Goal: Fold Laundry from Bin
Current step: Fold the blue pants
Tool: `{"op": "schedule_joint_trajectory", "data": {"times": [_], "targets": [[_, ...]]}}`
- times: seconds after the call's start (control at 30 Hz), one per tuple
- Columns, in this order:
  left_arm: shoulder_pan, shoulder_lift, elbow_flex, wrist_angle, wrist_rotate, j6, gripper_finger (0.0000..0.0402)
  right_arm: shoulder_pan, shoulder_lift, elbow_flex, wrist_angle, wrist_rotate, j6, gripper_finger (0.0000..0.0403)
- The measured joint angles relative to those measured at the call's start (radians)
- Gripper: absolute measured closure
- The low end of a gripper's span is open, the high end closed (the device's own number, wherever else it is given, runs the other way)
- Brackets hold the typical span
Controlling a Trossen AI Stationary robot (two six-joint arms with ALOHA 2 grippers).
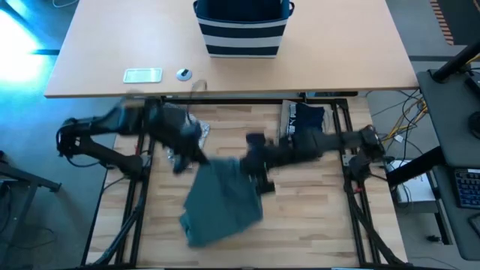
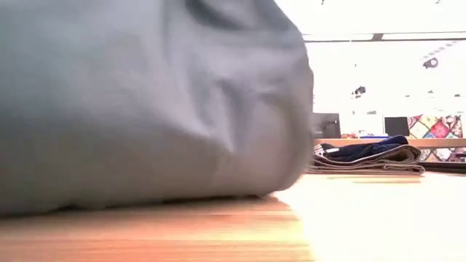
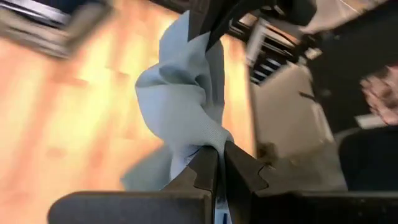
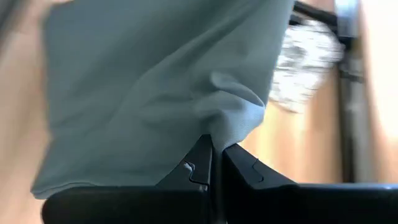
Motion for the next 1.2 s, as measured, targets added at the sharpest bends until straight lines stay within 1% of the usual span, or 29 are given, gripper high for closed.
{"op": "schedule_joint_trajectory", "data": {"times": [0.1,0.2,0.3,0.37,0.47,0.5,0.53,0.57,0.6,0.67,0.8,0.9,1.0,1.07,1.2], "targets": [[0.224,0.028,0.09,-0.099,0.1,0.141,0.0402,-0.144,-0.034,0.0,0.013,-0.001,-0.149,0.0394],[0.452,0.09,0.216,-0.168,0.193,0.285,0.0402,-0.303,-0.07,0.0,0.089,-0.012,-0.293,0.0394],[0.656,0.197,0.383,-0.22,0.33,0.384,0.0402,-0.454,-0.099,0.0,0.216,-0.094,-0.387,0.0394],[0.749,0.282,0.521,-0.27,0.402,0.428,0.0402,-0.524,-0.109,0.005,0.28,-0.157,-0.416,0.0394],[0.812,0.409,0.765,-0.36,0.452,0.482,0.0402,-0.575,-0.114,0.057,0.29,-0.195,-0.451,0.0394],[0.815,0.451,0.848,-0.398,0.467,0.494,0.0402,-0.58,-0.115,0.076,0.281,-0.201,-0.459,0.0394],[0.811,0.486,0.906,-0.421,0.486,0.505,0.0402,-0.582,-0.115,0.094,0.263,-0.204,-0.466,0.0394],[0.798,0.488,0.893,-0.389,0.524,0.496,0.0402,-0.582,-0.117,0.114,0.232,-0.207,-0.467,0.0394],[0.791,0.468,0.836,-0.321,0.571,0.476,0.0402,-0.582,-0.117,0.133,0.19,-0.209,-0.467,0.0394],[0.754,0.452,0.75,-0.278,0.62,0.462,0.0402,-0.576,-0.118,0.168,0.093,-0.212,-0.452,0.0394],[0.647,0.445,0.627,-0.278,0.596,0.467,0.0402,-0.545,-0.121,0.208,-0.104,-0.205,-0.355,0.0394],[0.546,0.444,0.58,-0.264,0.588,0.461,0.0402,-0.492,-0.135,0.22,-0.191,-0.202,-0.276,0.0394],[0.442,0.428,0.582,-0.268,0.588,0.435,0.0402,-0.411,-0.168,0.223,-0.215,-0.203,-0.229,0.0394],[0.373,0.412,0.608,-0.27,0.583,0.416,0.0402,-0.348,-0.195,0.224,-0.211,-0.203,-0.199,0.0394],[0.255,0.371,0.696,-0.275,0.493,0.355,0.0402,-0.212,-0.244,0.224,-0.177,-0.204,-0.121,0.0394]]}}
